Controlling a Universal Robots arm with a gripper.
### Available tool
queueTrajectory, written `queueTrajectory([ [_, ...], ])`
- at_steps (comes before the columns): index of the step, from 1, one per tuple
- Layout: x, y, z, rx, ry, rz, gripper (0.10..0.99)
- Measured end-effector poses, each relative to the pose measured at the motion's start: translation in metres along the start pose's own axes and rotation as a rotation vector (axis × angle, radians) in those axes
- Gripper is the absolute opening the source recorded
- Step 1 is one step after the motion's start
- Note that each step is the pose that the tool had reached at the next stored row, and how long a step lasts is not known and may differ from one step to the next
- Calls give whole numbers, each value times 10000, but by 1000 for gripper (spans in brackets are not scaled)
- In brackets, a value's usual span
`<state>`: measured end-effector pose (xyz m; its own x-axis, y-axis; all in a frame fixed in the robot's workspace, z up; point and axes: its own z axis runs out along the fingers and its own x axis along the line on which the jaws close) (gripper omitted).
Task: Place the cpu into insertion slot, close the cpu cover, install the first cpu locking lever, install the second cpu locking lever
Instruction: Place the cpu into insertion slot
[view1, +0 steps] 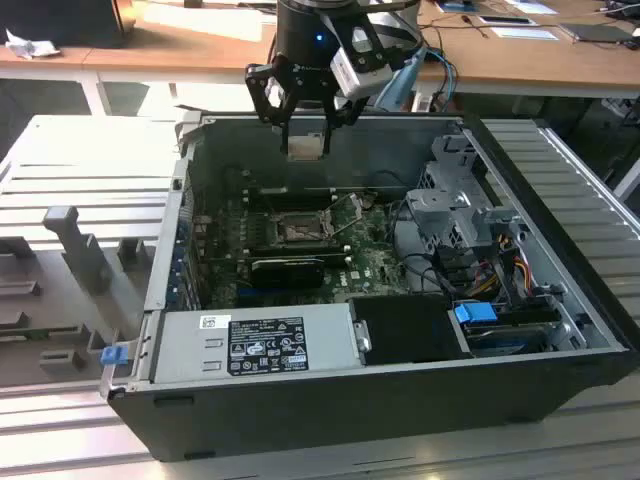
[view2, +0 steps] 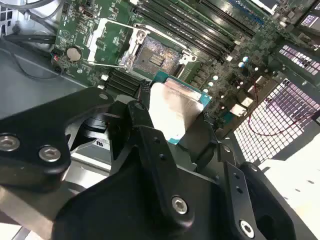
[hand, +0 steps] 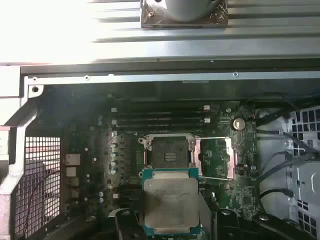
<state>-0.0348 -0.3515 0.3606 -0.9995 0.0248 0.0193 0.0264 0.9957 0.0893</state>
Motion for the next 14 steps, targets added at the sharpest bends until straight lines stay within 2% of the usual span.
queueTrajectory([
  [2,0,0,1,-16,-72,800,529],
  [4,0,0,3,-21,-95,1149,529],
  [5,0,-1,5,-17,-54,1156,529],
  [7,-1,-2,16,-16,-52,1176,529],
  [11,-1,-2,23,-27,-96,1653,529],
  [14,-1,-2,23,-30,-108,1791,529],
])
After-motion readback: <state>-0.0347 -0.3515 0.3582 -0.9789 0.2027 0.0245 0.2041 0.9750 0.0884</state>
